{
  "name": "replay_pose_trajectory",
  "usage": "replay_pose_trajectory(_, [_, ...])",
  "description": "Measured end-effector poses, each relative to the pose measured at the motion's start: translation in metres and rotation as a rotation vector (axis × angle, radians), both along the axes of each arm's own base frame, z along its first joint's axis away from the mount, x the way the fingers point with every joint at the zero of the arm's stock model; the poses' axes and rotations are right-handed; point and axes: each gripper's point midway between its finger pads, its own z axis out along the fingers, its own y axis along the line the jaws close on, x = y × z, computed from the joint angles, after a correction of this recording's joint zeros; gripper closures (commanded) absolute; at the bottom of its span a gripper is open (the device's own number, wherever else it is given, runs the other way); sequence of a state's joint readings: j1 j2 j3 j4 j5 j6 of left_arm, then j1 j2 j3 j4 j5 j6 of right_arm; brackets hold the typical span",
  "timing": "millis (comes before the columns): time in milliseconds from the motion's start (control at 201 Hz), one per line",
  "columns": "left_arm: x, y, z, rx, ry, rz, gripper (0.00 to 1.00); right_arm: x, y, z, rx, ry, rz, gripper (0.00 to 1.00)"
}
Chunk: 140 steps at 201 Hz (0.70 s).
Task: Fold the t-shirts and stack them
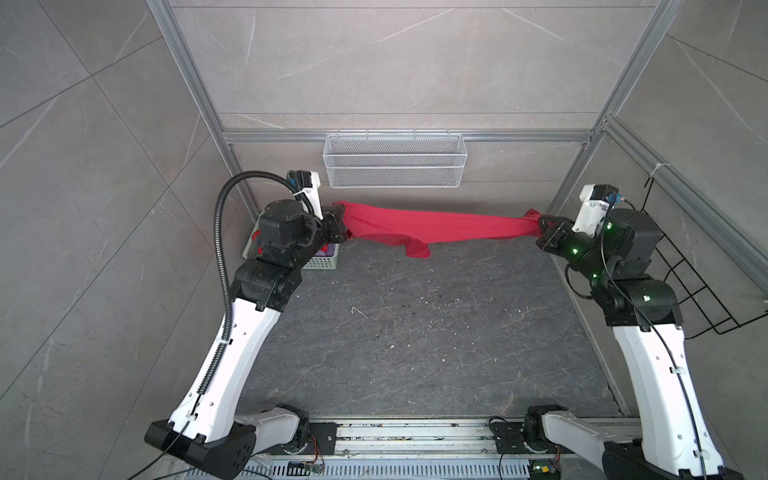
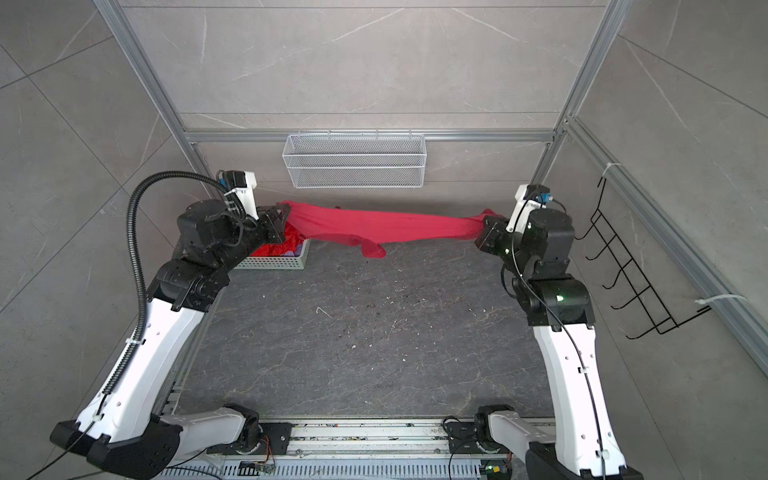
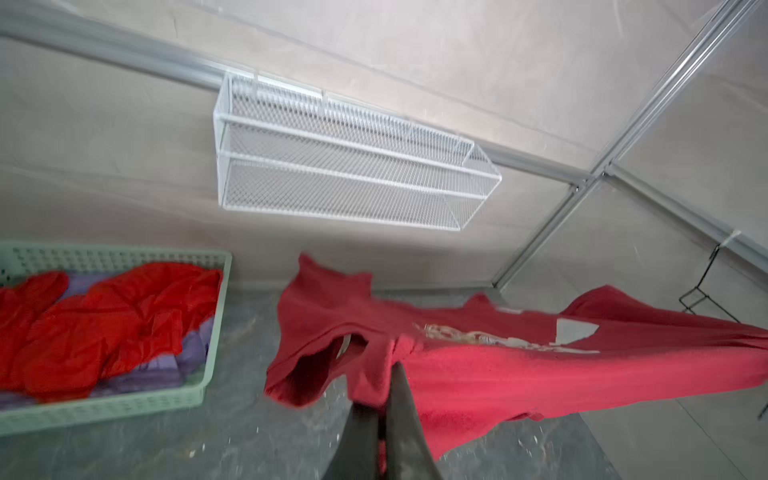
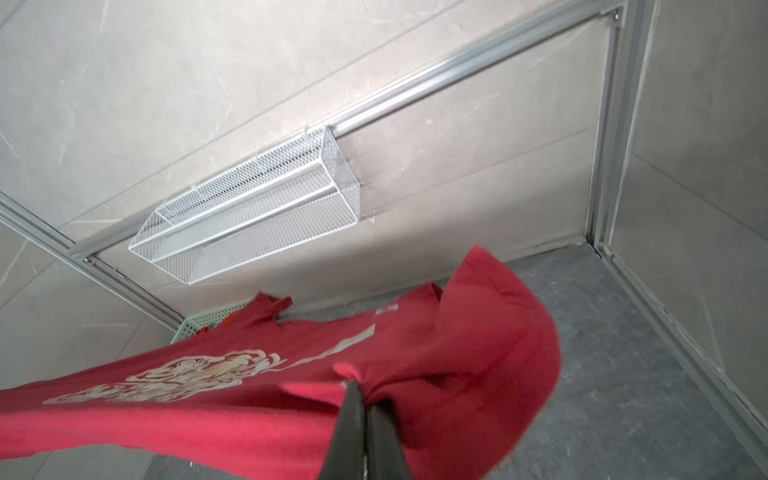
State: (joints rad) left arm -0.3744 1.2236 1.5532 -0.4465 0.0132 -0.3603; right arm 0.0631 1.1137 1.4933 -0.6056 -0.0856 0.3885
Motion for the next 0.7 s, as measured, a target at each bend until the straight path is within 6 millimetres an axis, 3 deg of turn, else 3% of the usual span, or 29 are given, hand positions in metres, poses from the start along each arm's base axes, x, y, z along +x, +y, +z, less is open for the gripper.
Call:
replay_pose_trajectory(20, [0.001,-0.001,-0.012,0.001,0.029,-0.005,1.0,0.002,0.001,-0.01,0.001,0.021,0.003,1.0])
replay_pose_trajectory(105, [0.006,-0.004,-0.061,0.008,0.157,-0.013,1.0,0.015,0.004,-0.093,0.005,0.225,0.013,1.0])
replay_pose_trajectory(194, [0.022,-0.007,-0.135,0.029,0.36,-0.009,1.0,0.025,0.008,-0.189,0.016,0.471,0.014,0.99])
replay_pose_trajectory(279, [0.038,-0.005,-0.204,0.042,0.55,0.008,0.89,0.025,0.008,-0.264,0.022,0.672,0.003,0.9])
replay_pose_trajectory(344, [0.051,0.0,-0.249,0.04,0.675,0.03,0.76,0.025,0.008,-0.299,0.028,0.764,-0.01,0.76])
replay_pose_trajectory(388, [0.058,0.005,-0.277,0.044,0.747,0.05,0.66,0.029,0.009,-0.312,0.033,0.793,-0.012,0.62])
replay_pose_trajectory(463, [0.068,0.015,-0.314,0.04,0.844,0.088,0.58,0.036,0.012,-0.328,0.045,0.823,-0.003,0.5])
replay_pose_trajectory(523, [0.073,0.022,-0.331,0.041,0.889,0.11,0.53,0.04,0.015,-0.332,0.066,0.826,-0.003,0.45])
replay_pose_trajectory(577, [0.076,0.028,-0.337,0.041,0.904,0.132,0.47,0.041,0.015,-0.33,0.07,0.815,-0.001,0.42])
replay_pose_trajectory(697, [0.076,0.03,-0.329,0.034,0.88,0.142,0.45,0.041,0.01,-0.313,0.052,0.765,-0.023,0.42])
